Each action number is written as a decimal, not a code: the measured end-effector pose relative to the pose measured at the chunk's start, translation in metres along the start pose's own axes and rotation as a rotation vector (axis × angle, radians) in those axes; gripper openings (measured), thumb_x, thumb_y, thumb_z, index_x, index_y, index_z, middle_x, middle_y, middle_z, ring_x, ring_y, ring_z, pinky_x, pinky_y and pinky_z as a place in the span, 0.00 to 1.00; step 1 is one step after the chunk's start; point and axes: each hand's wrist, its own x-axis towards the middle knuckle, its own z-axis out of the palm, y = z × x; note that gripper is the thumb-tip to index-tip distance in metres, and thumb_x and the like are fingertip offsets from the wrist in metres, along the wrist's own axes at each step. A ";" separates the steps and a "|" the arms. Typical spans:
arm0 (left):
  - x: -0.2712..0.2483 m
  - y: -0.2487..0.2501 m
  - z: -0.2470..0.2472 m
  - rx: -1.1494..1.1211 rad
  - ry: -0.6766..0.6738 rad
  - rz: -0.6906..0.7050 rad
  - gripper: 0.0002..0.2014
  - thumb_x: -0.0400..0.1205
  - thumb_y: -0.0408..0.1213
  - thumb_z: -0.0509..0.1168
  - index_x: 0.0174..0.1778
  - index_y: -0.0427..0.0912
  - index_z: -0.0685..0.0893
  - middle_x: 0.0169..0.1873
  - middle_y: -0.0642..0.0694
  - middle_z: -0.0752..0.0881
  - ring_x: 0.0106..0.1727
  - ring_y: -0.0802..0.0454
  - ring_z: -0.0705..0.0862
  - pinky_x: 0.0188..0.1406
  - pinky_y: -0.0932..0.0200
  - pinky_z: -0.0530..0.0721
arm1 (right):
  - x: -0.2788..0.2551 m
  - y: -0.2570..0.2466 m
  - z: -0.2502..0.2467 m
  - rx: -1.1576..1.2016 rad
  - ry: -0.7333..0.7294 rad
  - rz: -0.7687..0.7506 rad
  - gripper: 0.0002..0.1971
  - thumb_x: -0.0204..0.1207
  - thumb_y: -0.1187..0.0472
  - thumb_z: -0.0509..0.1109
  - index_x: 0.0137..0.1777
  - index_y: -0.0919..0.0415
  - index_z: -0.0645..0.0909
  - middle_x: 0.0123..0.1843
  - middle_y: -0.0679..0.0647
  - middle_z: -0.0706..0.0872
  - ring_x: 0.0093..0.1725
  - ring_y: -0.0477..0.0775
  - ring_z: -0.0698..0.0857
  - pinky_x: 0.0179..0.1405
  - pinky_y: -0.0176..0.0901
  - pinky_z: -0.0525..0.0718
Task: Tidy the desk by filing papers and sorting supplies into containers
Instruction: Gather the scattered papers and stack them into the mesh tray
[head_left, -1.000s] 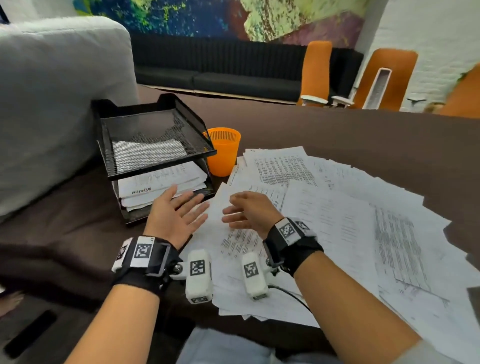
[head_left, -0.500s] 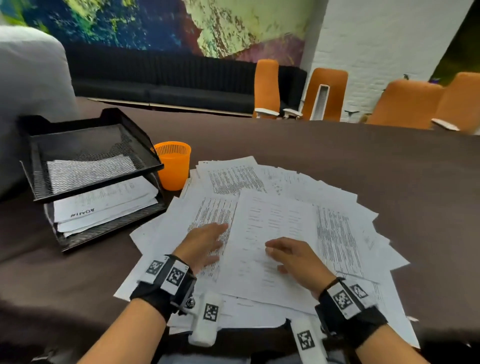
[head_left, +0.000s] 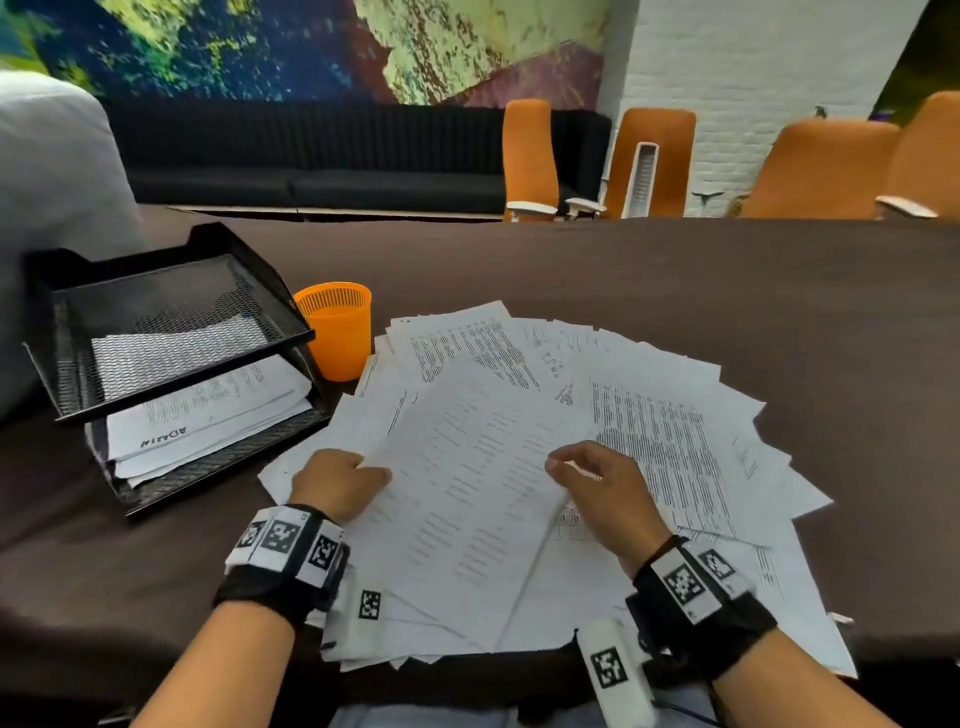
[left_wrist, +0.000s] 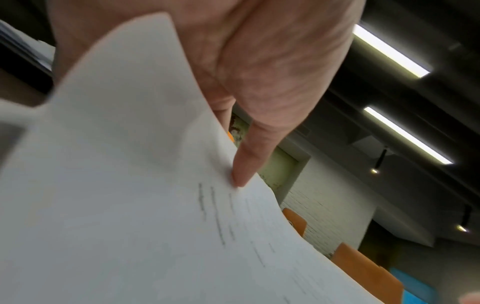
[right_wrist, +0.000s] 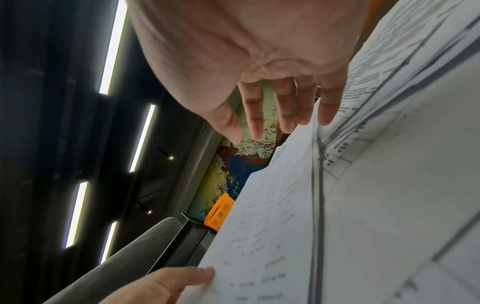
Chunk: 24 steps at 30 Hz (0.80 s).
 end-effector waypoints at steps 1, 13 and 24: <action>0.001 -0.003 -0.003 0.019 0.000 -0.014 0.14 0.74 0.45 0.72 0.32 0.35 0.86 0.39 0.37 0.88 0.48 0.37 0.87 0.43 0.52 0.82 | 0.000 0.000 0.002 0.003 0.003 0.015 0.01 0.77 0.57 0.75 0.45 0.53 0.88 0.59 0.47 0.87 0.67 0.46 0.78 0.61 0.43 0.71; -0.004 -0.008 0.001 -0.068 0.088 0.009 0.26 0.77 0.40 0.75 0.70 0.42 0.77 0.65 0.41 0.82 0.66 0.41 0.80 0.59 0.54 0.78 | -0.001 -0.003 0.013 0.068 -0.159 0.101 0.19 0.78 0.56 0.74 0.67 0.46 0.79 0.65 0.45 0.80 0.66 0.46 0.79 0.59 0.41 0.76; 0.005 -0.015 -0.037 -0.114 -0.132 -0.032 0.05 0.81 0.38 0.70 0.50 0.43 0.87 0.47 0.44 0.92 0.48 0.43 0.91 0.58 0.43 0.87 | 0.003 0.005 0.018 0.373 -0.078 0.211 0.41 0.76 0.68 0.76 0.82 0.44 0.59 0.82 0.57 0.64 0.64 0.61 0.85 0.52 0.48 0.88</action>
